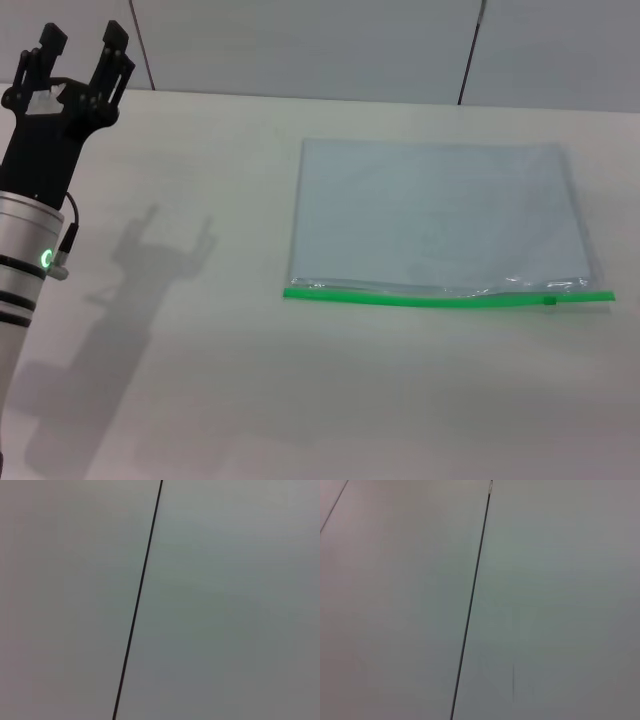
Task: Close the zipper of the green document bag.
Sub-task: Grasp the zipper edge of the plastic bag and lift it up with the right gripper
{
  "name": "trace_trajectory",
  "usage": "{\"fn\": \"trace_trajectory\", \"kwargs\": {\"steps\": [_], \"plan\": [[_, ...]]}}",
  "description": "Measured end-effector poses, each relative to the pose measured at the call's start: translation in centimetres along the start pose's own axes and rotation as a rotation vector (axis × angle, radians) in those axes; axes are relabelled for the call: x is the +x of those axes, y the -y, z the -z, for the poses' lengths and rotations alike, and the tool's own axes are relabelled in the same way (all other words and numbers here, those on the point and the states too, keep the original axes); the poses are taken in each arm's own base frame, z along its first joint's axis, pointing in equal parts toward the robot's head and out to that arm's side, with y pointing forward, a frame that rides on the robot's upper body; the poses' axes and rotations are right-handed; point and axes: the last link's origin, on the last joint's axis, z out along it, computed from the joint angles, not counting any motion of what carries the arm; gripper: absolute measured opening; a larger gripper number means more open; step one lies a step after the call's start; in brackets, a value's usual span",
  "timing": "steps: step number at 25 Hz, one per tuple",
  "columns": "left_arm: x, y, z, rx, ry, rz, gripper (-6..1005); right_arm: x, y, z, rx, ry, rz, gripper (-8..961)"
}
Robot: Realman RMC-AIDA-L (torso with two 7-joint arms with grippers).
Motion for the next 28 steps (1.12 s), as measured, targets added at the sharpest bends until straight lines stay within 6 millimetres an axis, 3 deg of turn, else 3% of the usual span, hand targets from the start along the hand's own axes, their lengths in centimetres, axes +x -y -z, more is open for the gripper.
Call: {"fn": "trace_trajectory", "kwargs": {"steps": [14,28], "plan": [[0.0,-0.2,-0.1,-0.012,0.001,0.002,768,0.2,0.2,-0.2,-0.009,-0.006,0.024,875],[0.0,-0.3,-0.2,-0.014,-0.001,0.005,767,1.5,-0.2,-0.5,-0.036,-0.099,0.023,874]]}}
